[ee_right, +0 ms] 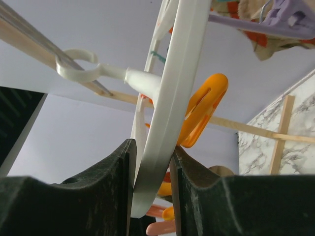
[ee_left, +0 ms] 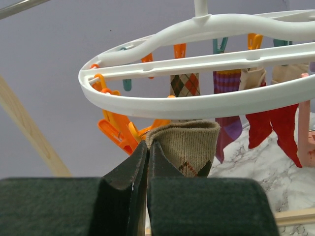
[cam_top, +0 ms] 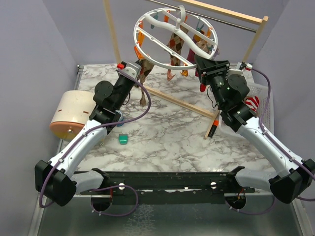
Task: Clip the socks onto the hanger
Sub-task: Rotate the hanger at the clothesline.
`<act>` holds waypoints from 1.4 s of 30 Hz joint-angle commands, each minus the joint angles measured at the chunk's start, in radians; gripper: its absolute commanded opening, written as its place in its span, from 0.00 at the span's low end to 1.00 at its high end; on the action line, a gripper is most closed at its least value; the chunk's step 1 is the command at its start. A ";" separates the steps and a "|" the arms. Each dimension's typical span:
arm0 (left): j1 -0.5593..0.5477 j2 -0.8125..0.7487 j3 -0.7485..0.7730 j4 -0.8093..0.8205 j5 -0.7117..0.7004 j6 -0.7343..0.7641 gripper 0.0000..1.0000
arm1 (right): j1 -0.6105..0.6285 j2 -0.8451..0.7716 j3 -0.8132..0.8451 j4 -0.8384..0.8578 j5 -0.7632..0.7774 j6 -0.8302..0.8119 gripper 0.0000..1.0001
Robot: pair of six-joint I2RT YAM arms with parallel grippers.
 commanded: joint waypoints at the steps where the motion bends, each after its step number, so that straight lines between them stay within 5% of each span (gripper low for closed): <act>1: -0.005 -0.018 -0.018 0.022 -0.006 -0.017 0.00 | -0.035 0.030 0.045 -0.045 0.014 -0.036 0.38; 24: -0.014 0.010 0.037 0.021 0.112 -0.054 0.00 | -0.101 0.005 0.092 -0.053 -0.111 -0.231 0.63; 30: -0.015 0.011 0.040 0.019 0.108 -0.042 0.00 | -0.101 -0.025 0.120 -0.111 -0.143 -0.330 0.75; 42: -0.031 0.011 0.016 0.016 0.109 -0.043 0.00 | -0.101 -0.115 0.132 -0.199 -0.243 -0.613 0.81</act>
